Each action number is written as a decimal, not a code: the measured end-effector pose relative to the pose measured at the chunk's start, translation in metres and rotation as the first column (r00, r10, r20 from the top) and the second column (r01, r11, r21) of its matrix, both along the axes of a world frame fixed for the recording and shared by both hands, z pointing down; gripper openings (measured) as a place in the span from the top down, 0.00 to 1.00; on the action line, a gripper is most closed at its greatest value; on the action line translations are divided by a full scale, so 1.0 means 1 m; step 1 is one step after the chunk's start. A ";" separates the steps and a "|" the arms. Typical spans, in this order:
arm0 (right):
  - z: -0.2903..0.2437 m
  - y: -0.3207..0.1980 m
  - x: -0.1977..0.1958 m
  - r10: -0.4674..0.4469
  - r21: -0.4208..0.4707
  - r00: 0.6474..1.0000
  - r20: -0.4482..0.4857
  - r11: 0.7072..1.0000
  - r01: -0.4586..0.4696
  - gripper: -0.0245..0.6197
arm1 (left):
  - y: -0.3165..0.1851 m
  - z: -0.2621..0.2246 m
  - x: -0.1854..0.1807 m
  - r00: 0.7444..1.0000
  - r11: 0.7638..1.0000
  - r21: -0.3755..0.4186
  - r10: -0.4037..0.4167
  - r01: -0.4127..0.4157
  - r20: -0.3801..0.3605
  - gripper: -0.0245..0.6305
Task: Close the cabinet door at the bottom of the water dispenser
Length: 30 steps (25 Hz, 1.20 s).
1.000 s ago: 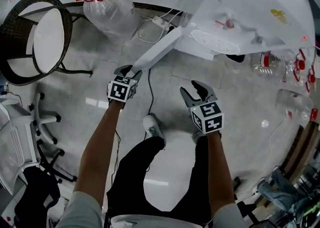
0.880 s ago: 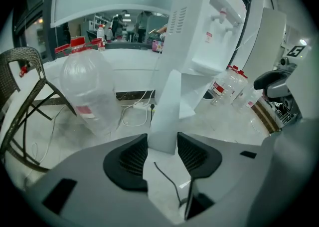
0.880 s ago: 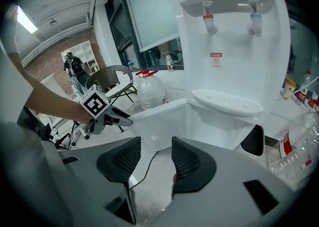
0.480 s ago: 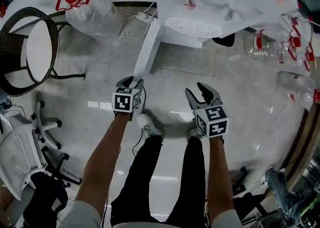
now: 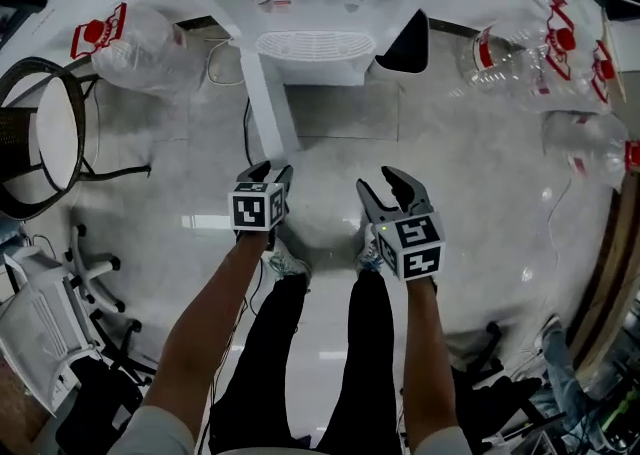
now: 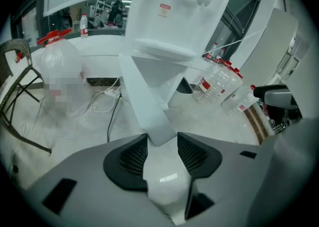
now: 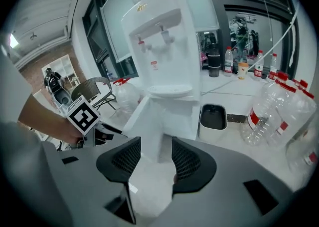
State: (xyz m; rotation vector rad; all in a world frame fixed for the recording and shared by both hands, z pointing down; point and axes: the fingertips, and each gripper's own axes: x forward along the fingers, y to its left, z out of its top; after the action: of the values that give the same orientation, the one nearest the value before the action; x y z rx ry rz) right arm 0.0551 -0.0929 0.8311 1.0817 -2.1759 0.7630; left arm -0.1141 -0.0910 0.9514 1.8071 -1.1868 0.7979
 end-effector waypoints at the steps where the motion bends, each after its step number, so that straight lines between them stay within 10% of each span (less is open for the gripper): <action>1: 0.000 0.001 0.008 -0.003 0.002 1.000 0.001 1.000 0.003 0.62 | -0.002 0.001 0.017 1.000 1.000 0.000 0.029 -0.029 0.003 0.65; 12: 0.015 -0.011 0.115 -0.027 -0.038 1.000 0.001 0.999 0.027 0.62 | -0.071 0.004 0.129 0.998 0.998 0.021 -0.063 0.064 -0.025 0.68; 30: 0.021 -0.067 0.185 -0.063 -0.045 0.997 0.033 0.997 0.065 0.62 | -0.172 0.015 0.186 0.994 0.994 0.057 -0.096 0.093 0.055 0.71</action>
State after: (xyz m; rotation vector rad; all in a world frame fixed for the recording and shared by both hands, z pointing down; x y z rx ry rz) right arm 0.2401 -0.1598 0.8520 0.9783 -2.1970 0.8023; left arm 0.0723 -0.2630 0.9667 1.7677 -1.3330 0.7743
